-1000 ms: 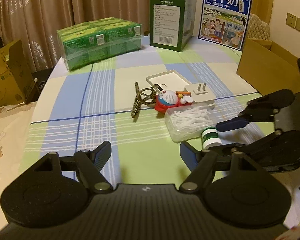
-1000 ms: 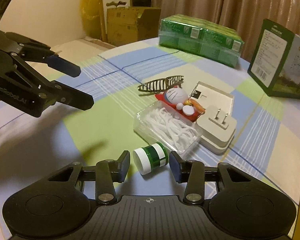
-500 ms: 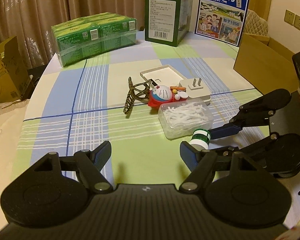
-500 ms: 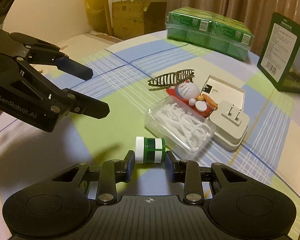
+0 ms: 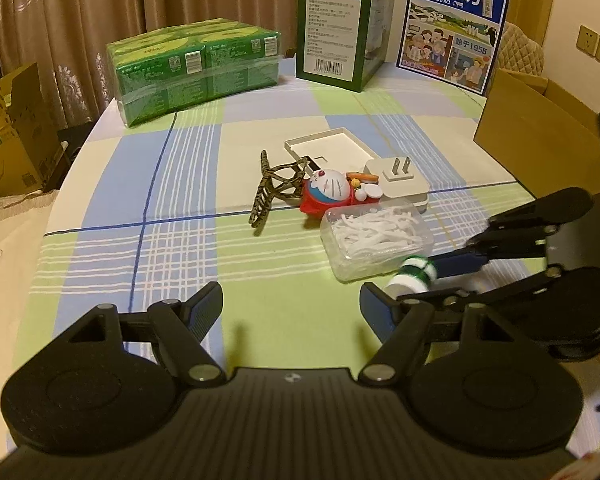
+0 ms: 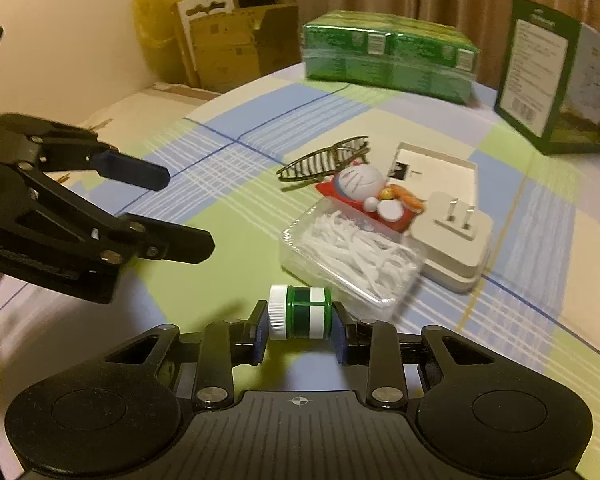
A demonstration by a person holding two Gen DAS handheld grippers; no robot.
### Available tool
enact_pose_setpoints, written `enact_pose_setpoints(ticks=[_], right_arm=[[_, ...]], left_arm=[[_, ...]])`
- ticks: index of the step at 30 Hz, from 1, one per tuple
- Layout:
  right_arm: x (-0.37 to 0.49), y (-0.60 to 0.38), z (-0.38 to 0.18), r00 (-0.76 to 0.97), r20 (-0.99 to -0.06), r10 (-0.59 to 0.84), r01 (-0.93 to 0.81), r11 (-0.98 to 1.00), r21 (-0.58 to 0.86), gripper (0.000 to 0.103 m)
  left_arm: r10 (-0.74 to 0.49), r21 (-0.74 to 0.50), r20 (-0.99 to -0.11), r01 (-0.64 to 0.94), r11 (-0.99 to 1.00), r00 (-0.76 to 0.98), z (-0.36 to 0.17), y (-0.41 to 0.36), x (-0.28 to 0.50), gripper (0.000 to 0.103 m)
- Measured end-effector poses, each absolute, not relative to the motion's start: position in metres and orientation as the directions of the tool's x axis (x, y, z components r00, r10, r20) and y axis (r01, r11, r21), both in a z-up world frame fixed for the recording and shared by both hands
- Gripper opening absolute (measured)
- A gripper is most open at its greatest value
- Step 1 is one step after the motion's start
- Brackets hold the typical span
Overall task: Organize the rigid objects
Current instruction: 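Grasp the clear box of white floss picks with the left gripper, then carry the floss box with the left gripper while the right gripper carries the jar to the cardboard box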
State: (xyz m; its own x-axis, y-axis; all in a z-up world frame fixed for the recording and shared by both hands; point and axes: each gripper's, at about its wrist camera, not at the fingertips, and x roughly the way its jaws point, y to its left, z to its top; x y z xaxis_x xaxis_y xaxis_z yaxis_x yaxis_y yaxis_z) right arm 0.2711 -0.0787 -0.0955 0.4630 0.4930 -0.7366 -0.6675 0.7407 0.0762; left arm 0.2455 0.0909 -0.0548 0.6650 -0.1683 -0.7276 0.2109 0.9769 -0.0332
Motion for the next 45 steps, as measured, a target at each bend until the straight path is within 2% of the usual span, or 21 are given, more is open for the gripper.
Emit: enact_pose_setpoints(ticks=[3,7,9,16,22,26,29,32,35,40,45], right_arm=[[0.264,-0.094,-0.079,0.522,-0.722,0.454,-0.614,0.788,0.052,0.029],[0.264,-0.128,-0.064,0.590,-0.715,0.375,-0.502,0.864,0.038,0.029],[0.263,-0.151,-0.061,0.610,-0.717,0.337,-0.430,0.901,0.057,0.029],[0.272,-0.209,-0.055,0.637,-0.721,0.274,-0.241,0.959,0.152,0.029],[0.277,-0.219,-0.060,0.623,-0.725,0.295,-0.223,0.955,0.197,0.029],[0.282,-0.219,-0.061,0.623,-0.718,0.310,-0.228,0.950,0.212,0.029],[0.287,-0.213,-0.065,0.618,-0.721,0.313,-0.233,0.949,0.212,0.029],[0.287,-0.210,-0.066,0.614,-0.724,0.314,-0.244,0.948,0.204,0.029],[0.288,-0.208,-0.067,0.614,-0.720,0.323,-0.251,0.945,0.210,0.029],[0.285,-0.206,-0.065,0.616,-0.715,0.330,-0.262,0.942,0.210,0.029],[0.285,-0.205,-0.064,0.617,-0.715,0.330,-0.259,0.942,0.211,0.029]], left_arm=[[-0.189,-0.052,-0.722,0.221,0.974,0.666,-0.054,0.083,0.248,0.072],[-0.213,-0.077,-0.705,0.225,0.971,0.676,-0.054,0.068,0.254,0.081],[-0.228,-0.102,-0.701,0.221,0.970,0.676,-0.054,0.060,0.258,0.089],[-0.223,-0.119,-0.694,0.197,0.973,0.685,-0.063,0.020,0.277,0.098],[-0.136,-0.064,-0.738,0.132,0.989,0.660,-0.087,0.010,0.299,0.099],[-0.142,-0.095,-0.737,0.107,0.990,0.661,-0.097,0.013,0.308,0.099],[-0.139,-0.093,-0.738,0.105,0.990,0.660,-0.101,0.010,0.312,0.094],[-0.145,-0.074,-0.746,0.135,0.988,0.650,-0.102,0.006,0.311,0.086],[-0.150,-0.051,-0.747,0.170,0.984,0.647,-0.099,0.005,0.304,0.085],[-0.209,-0.098,-0.752,0.208,0.973,0.625,-0.095,0.013,0.283,0.085],[-0.194,-0.055,-0.744,0.230,0.972,0.639,-0.096,0.012,0.268,0.085]])
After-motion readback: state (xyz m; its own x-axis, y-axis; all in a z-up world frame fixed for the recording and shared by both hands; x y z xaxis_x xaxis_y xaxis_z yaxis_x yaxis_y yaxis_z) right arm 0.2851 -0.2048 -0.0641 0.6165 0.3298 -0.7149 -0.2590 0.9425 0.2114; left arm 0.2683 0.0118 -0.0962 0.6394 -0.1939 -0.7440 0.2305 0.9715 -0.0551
